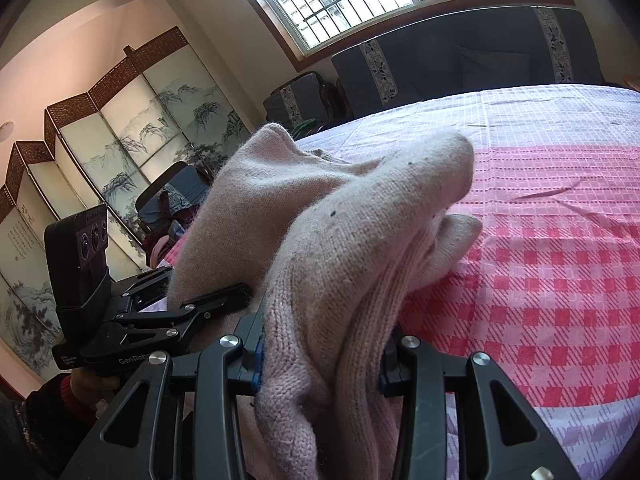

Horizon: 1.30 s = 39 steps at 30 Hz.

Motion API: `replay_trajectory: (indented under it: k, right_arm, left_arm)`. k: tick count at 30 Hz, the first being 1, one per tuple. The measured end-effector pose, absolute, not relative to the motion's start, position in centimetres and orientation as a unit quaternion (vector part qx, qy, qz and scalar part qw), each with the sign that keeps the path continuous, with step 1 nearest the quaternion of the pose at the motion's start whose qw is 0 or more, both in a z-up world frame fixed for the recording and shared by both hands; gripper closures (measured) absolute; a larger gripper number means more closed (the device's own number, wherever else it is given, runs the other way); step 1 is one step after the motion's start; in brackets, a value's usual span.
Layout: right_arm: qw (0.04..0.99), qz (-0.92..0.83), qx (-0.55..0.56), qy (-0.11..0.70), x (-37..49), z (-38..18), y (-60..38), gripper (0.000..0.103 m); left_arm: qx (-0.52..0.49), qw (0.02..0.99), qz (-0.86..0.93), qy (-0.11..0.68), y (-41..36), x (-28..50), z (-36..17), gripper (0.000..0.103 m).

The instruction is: Fold small clothes

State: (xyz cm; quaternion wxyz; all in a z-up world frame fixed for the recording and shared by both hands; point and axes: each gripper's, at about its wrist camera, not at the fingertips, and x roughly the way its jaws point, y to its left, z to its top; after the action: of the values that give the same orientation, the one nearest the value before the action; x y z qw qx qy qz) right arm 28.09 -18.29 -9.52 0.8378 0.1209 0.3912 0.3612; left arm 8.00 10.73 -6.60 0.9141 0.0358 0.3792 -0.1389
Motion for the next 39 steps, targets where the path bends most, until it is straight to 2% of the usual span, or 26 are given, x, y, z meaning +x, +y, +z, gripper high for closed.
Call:
replay_trajectory:
  k: [28, 39]
  right_arm:
    - [0.832, 0.347, 0.128, 0.414, 28.0, -11.9, -18.5, 0.066]
    - [0.831, 0.339, 0.121, 0.425, 28.2, -12.5, -17.8, 0.066]
  left_arm:
    - [0.002, 0.909, -0.155, 0.388, 12.5, 8.6, -9.1, 0.049]
    - [-0.007, 0.91, -0.144, 0.389, 13.3, 8.3, -9.7, 0.038]
